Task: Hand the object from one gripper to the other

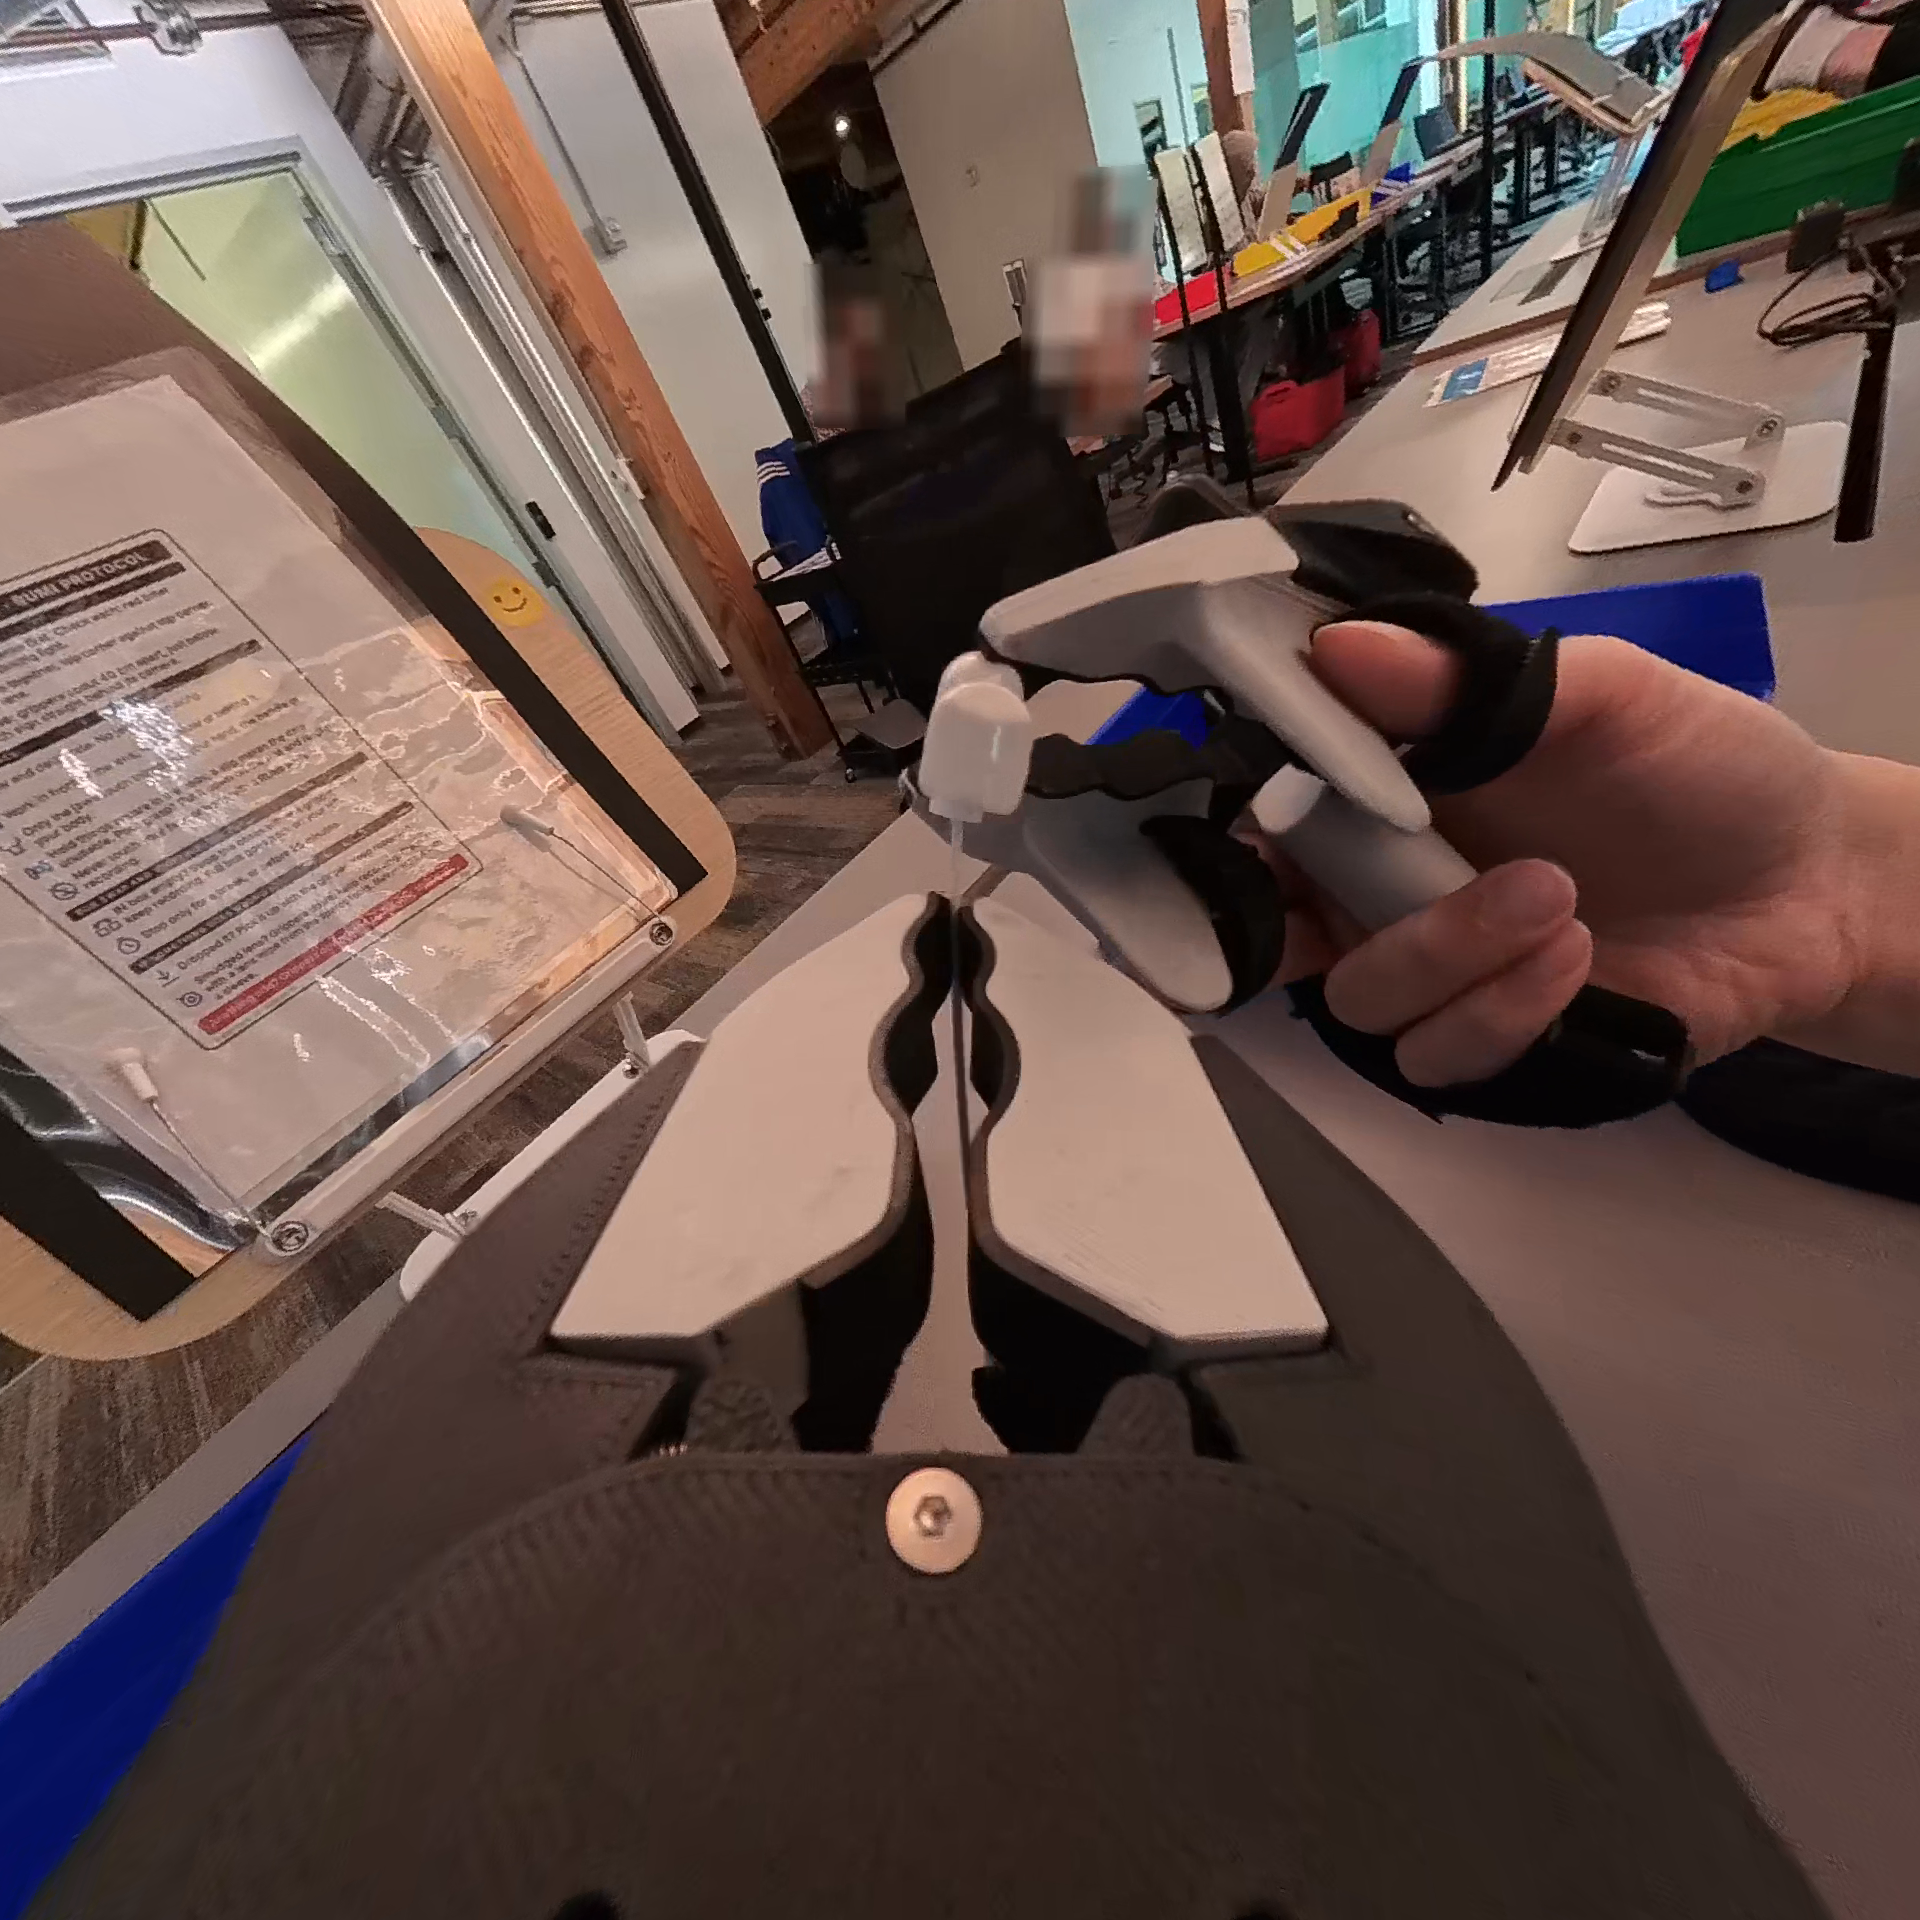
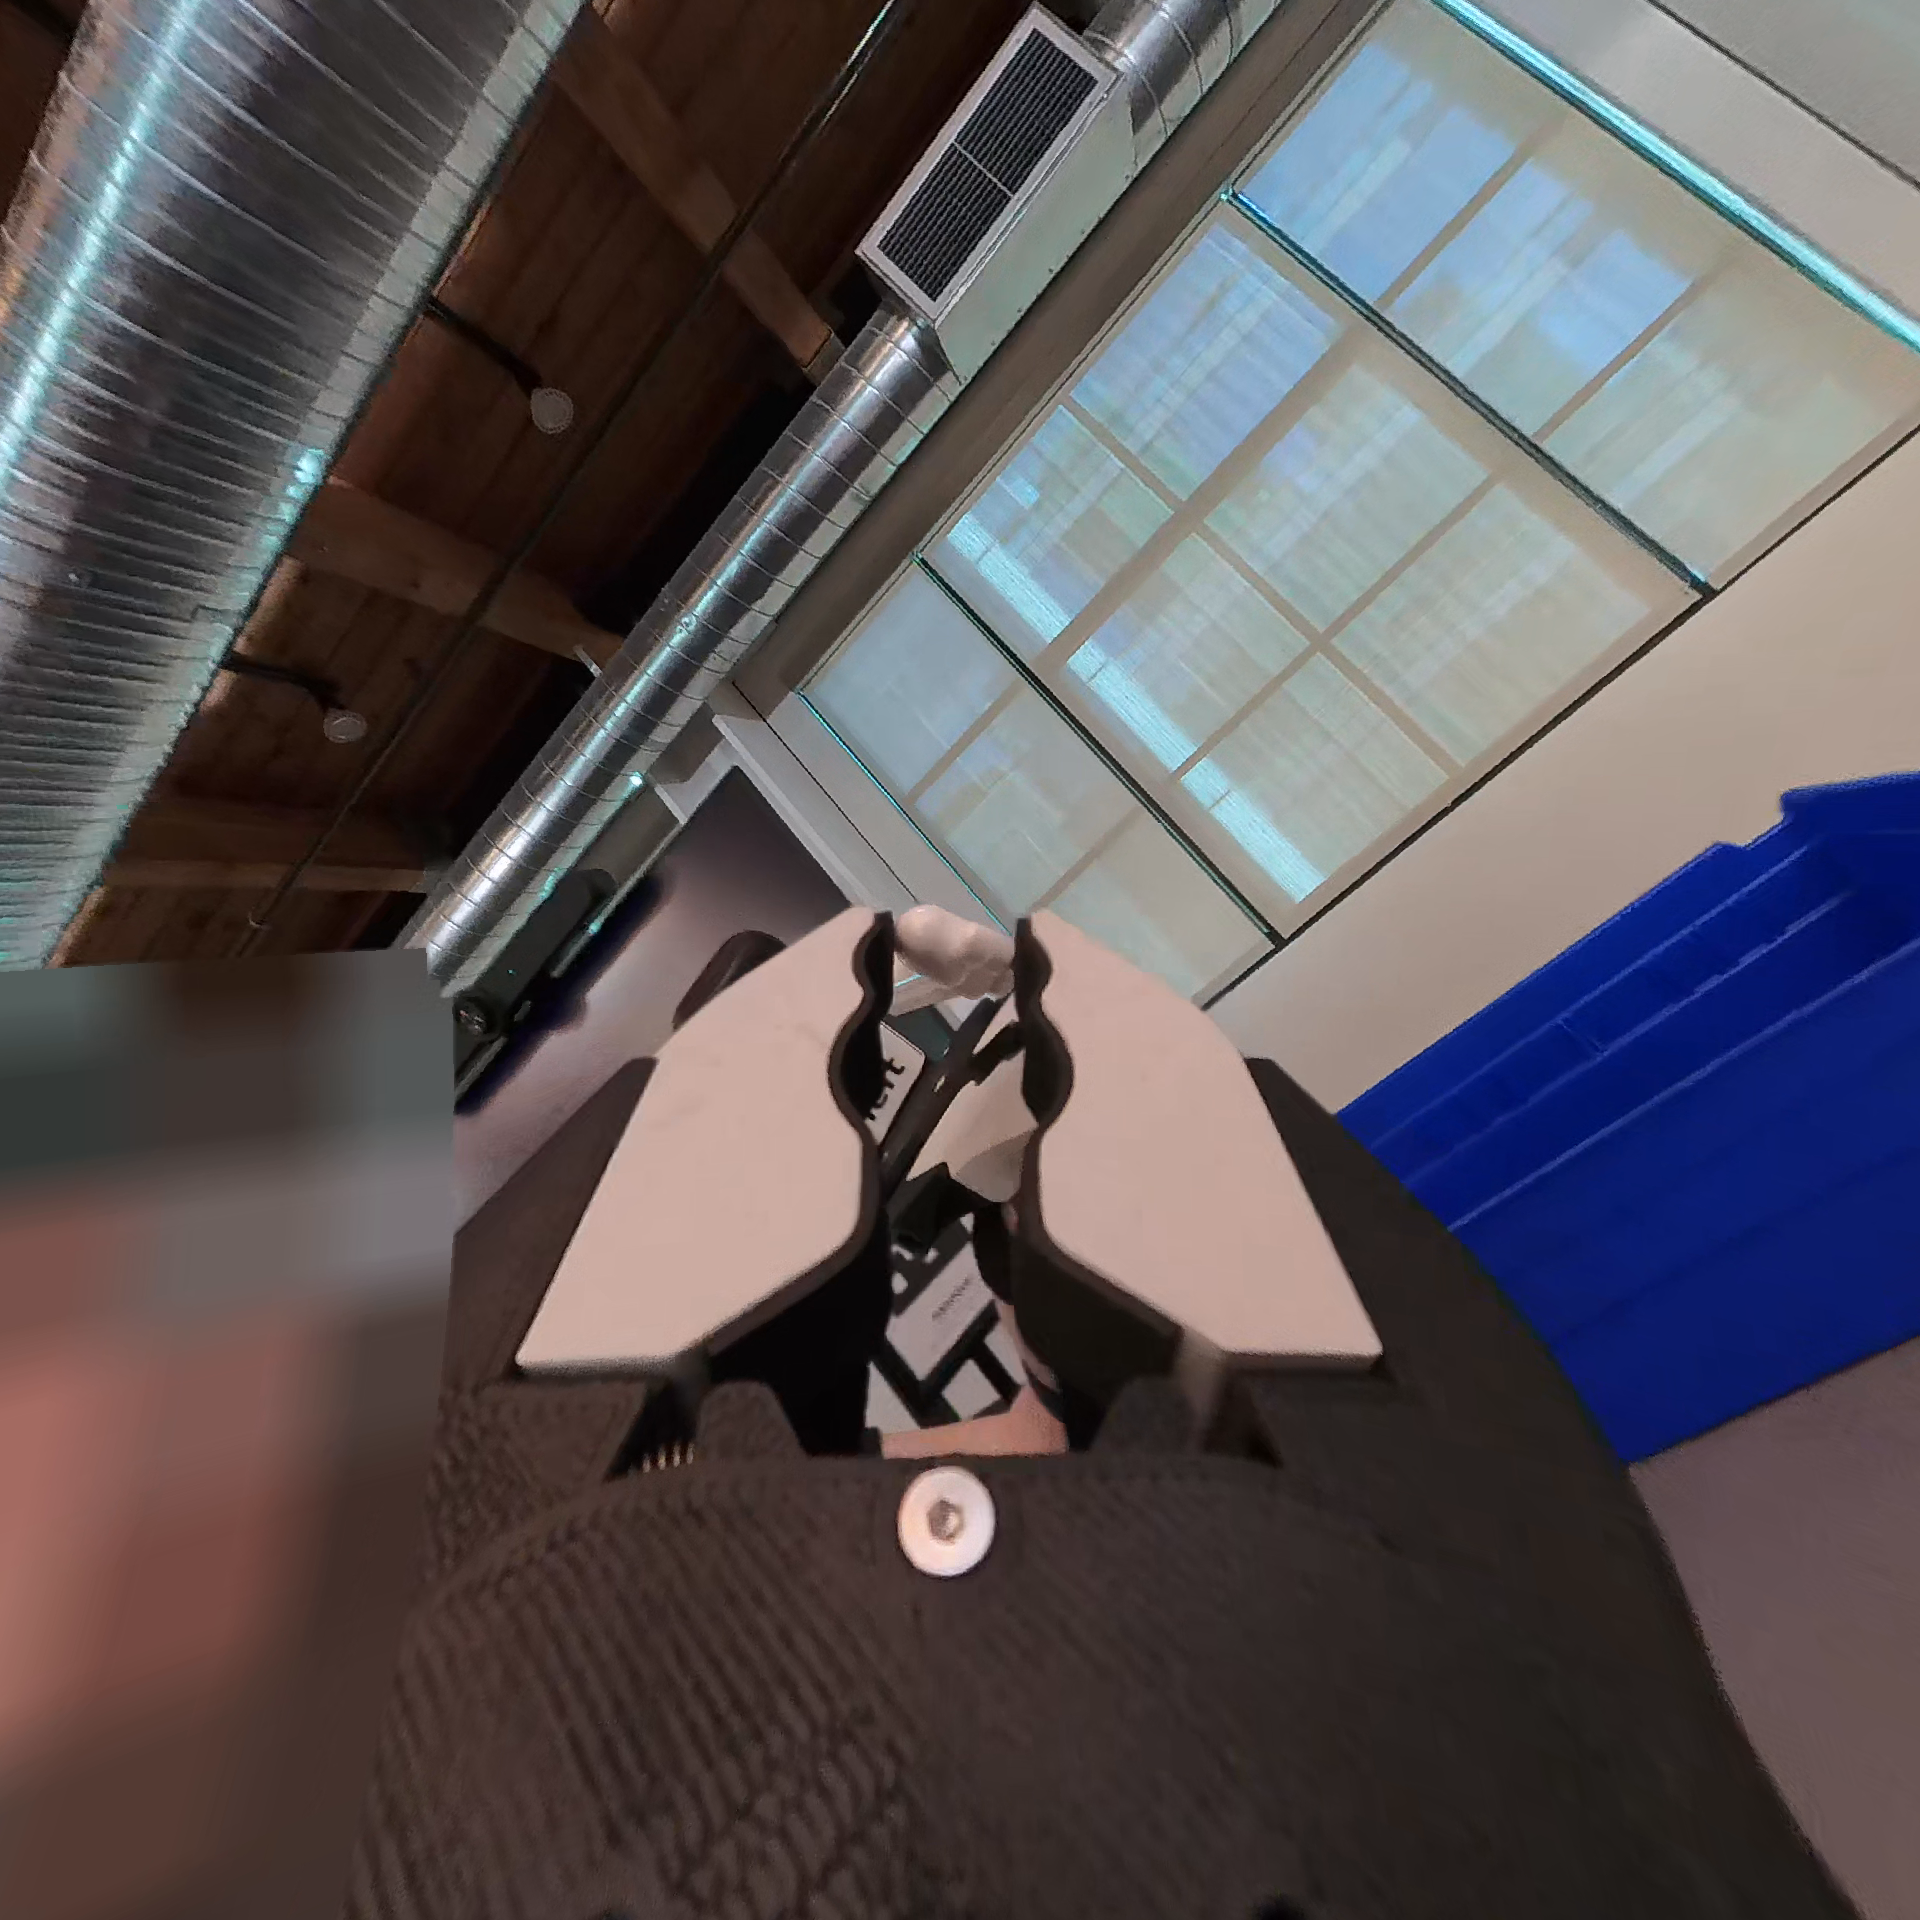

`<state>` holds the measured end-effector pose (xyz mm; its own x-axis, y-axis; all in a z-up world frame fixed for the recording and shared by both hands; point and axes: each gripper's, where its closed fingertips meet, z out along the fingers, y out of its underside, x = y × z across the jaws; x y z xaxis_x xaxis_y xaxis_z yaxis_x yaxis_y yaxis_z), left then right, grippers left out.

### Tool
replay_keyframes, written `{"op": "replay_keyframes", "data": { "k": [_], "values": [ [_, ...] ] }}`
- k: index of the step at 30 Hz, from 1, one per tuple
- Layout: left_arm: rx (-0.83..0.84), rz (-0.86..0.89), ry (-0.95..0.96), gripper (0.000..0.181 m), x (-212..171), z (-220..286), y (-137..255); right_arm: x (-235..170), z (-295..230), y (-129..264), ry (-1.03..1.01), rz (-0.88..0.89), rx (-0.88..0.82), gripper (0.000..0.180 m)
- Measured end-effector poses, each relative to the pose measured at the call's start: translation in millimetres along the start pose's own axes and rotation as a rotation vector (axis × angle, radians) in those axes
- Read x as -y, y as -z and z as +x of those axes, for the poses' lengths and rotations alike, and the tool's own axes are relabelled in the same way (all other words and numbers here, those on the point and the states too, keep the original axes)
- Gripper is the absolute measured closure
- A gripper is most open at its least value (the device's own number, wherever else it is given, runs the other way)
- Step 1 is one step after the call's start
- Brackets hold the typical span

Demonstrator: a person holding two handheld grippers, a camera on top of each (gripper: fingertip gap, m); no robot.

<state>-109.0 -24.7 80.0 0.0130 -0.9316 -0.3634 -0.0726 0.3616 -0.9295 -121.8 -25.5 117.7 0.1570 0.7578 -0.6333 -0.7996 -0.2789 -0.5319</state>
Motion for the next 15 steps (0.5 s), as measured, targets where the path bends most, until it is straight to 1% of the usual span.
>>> {"op": "replay_keyframes", "data": {
  "k": [1,2,4,6,8,11,13,15],
  "values": [
    [-0.011,0.016,0.020,0.181,2.6,0.2,1.0,0.0,-2.2,-0.8,0.040,-0.007,-0.001,0.157],
    [-0.028,0.041,0.058,0.181,6.4,-0.3,2.7,0.5,-5.2,-1.7,0.088,-0.010,-0.001,0.153],
    [-0.083,0.113,0.178,0.181,16.8,-3.6,8.7,2.6,-8.3,-2.5,0.190,-0.013,-0.027,0.139],
    [-0.167,0.194,0.340,0.181,28.8,-10.0,17.5,5.0,-9.5,-1.1,0.304,-0.020,-0.059,0.136],
    [-0.279,0.284,0.522,0.181,40.7,-18.0,28.2,6.2,-7.6,0.9,0.386,-0.027,-0.090,0.137],
    [-0.384,0.346,0.724,0.180,44.8,-32.6,36.7,-3.3,-1.5,-1.2,0.394,-0.084,-0.096,0.140],
    [-0.409,0.376,0.789,0.181,44.1,-39.8,38.4,-15.5,2.3,-5.5,0.362,-0.135,-0.084,0.144],
    [-0.441,0.368,0.814,0.181,42.3,-38.7,37.0,-27.5,9.6,-9.7,0.337,-0.186,-0.106,0.147]
  ]
}}
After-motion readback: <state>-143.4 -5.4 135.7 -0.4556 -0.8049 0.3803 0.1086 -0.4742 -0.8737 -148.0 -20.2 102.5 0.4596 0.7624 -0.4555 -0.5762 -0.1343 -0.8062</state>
